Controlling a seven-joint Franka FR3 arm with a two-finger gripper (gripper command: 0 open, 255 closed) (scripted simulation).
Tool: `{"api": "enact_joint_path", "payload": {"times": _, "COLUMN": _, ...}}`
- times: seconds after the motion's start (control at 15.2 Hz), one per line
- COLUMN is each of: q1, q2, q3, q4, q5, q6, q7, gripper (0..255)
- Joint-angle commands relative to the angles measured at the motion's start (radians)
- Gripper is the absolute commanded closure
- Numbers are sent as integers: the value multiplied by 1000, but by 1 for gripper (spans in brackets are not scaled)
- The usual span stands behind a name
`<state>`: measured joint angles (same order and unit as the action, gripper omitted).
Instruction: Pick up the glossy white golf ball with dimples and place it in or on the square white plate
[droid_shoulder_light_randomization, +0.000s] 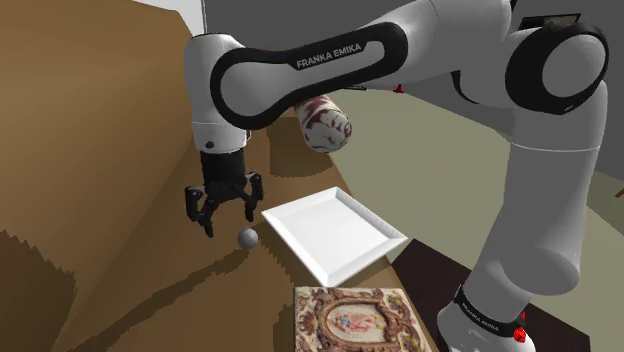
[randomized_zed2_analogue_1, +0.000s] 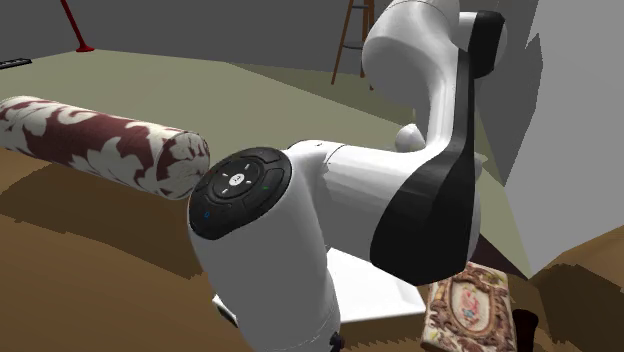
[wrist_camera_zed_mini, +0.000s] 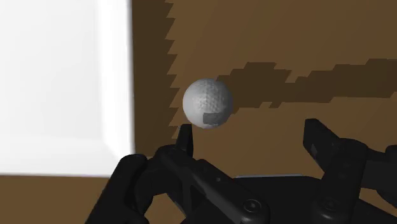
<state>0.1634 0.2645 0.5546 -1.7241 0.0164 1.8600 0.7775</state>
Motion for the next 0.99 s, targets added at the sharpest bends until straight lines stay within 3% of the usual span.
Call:
{"api": "enact_joint_path", "payload": {"times": 0.0, "q1": 16, "q2": 97, "q3": -10, "q4": 100, "q5": -31, "q6": -183, "q7": 8, "gripper": 0}}
{"api": "enact_joint_path", "payload": {"times": 0.4, "q1": 14, "q2": 89, "q3": -11, "q4": 17, "q5": -27, "q6": -106, "q7": 6, "gripper": 0}}
{"api": "enact_joint_path", "payload": {"times": 0.86, "q1": 14, "q2": 89, "q3": -11, "q4": 17, "q5": -27, "q6": -107, "q7": 6, "gripper": 0}}
{"api": "enact_joint_path", "payload": {"times": 0.92, "q1": 14, "q2": 89, "q3": -11, "q4": 17, "q5": -27, "q6": -107, "q7": 6, "gripper": 255}}
